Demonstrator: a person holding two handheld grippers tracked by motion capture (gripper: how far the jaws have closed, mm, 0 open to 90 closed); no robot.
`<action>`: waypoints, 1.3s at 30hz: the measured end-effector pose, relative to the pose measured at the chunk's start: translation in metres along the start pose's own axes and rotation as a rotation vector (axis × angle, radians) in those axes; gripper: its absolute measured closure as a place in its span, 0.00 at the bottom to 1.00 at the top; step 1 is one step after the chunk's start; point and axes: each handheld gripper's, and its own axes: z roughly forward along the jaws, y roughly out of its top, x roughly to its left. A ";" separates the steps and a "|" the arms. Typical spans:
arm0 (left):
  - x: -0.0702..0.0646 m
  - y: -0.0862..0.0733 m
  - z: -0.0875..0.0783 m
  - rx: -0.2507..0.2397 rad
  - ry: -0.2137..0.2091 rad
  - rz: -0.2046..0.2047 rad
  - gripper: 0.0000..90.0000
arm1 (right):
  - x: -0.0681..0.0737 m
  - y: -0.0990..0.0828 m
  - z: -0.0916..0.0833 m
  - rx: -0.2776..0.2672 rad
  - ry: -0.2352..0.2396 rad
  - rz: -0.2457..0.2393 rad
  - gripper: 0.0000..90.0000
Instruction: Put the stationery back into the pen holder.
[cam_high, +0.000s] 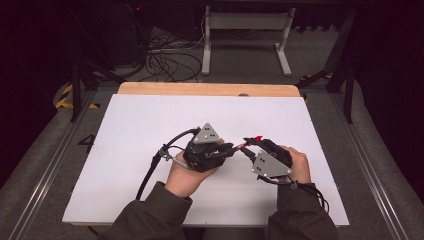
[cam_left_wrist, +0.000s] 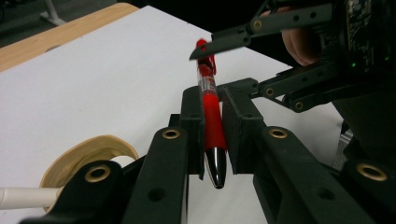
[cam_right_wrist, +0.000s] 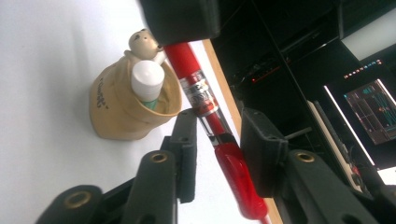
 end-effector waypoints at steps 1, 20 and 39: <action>-0.001 0.000 0.000 -0.003 -0.003 -0.007 0.88 | 0.000 0.000 0.000 0.001 0.001 -0.007 0.77; 0.001 0.000 -0.011 -0.098 0.056 0.037 0.71 | 0.003 -0.002 0.011 -0.013 0.072 0.064 0.89; 0.017 -0.018 -0.034 -0.195 0.105 0.041 0.42 | 0.004 -0.002 0.030 -0.253 0.019 0.504 0.89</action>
